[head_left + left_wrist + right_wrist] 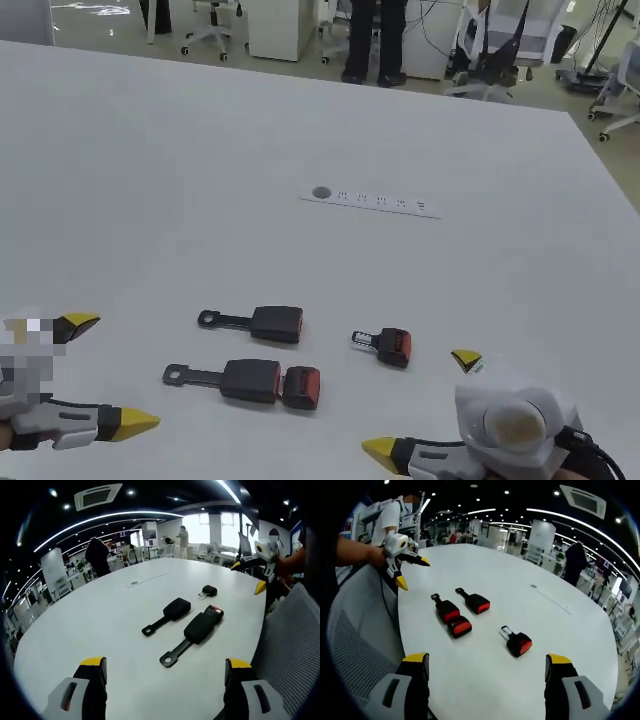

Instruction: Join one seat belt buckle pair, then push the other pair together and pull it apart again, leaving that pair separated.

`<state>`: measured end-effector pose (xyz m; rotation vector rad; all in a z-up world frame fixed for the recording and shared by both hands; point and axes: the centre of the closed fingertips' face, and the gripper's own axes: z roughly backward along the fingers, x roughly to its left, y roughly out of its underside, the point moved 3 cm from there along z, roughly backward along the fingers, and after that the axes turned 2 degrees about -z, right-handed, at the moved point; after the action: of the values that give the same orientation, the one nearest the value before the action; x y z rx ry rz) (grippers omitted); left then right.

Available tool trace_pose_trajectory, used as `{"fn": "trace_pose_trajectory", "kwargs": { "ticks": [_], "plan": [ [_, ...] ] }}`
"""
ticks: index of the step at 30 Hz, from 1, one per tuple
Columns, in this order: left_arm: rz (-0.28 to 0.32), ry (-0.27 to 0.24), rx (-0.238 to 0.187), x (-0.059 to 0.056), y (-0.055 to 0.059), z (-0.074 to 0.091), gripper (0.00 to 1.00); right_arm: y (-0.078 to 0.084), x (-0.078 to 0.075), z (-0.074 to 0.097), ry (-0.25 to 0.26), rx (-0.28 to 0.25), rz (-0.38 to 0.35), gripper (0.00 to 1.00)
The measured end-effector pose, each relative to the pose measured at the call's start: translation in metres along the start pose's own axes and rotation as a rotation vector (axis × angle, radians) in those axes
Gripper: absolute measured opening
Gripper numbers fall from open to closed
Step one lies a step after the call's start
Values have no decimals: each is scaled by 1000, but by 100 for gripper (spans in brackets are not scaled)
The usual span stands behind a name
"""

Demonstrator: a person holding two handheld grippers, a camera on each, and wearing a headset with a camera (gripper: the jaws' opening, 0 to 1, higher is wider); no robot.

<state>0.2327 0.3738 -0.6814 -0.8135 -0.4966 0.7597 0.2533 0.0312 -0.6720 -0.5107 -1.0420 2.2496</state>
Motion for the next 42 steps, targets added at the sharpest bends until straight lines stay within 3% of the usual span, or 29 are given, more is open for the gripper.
{"fn": "trace_pose_trajectory", "kwargs": {
  "ticks": [8, 15, 19, 27, 34, 38, 39, 42],
  "plan": [
    [-18, 14, 13, -8, 0, -1, 100, 6, 2, 4, 19, -8, 6, 96],
    [-35, 23, 35, -8, 7, -4, 100, 10, 3, 6, 22, -8, -30, 96],
    [-31, 13, 4, -5, 3, -2, 100, 9, 5, 6, 19, -10, -30, 96],
    [-29, 35, 6, -11, 1, -6, 100, 7, 1, 7, 61, -35, 1, 91],
    [-29, 23, 8, -8, 3, -4, 100, 10, 3, 6, 55, -26, -11, 92],
    [-64, 53, 17, -14, 4, -3, 100, 5, -2, 8, 80, -45, -3, 94],
    [-67, 59, 10, -20, 0, -3, 100, 4, -2, 8, 79, -50, -6, 95],
    [-73, 63, 13, -21, 2, -4, 100, 5, -2, 7, 77, -49, -13, 95]
  ]
}}
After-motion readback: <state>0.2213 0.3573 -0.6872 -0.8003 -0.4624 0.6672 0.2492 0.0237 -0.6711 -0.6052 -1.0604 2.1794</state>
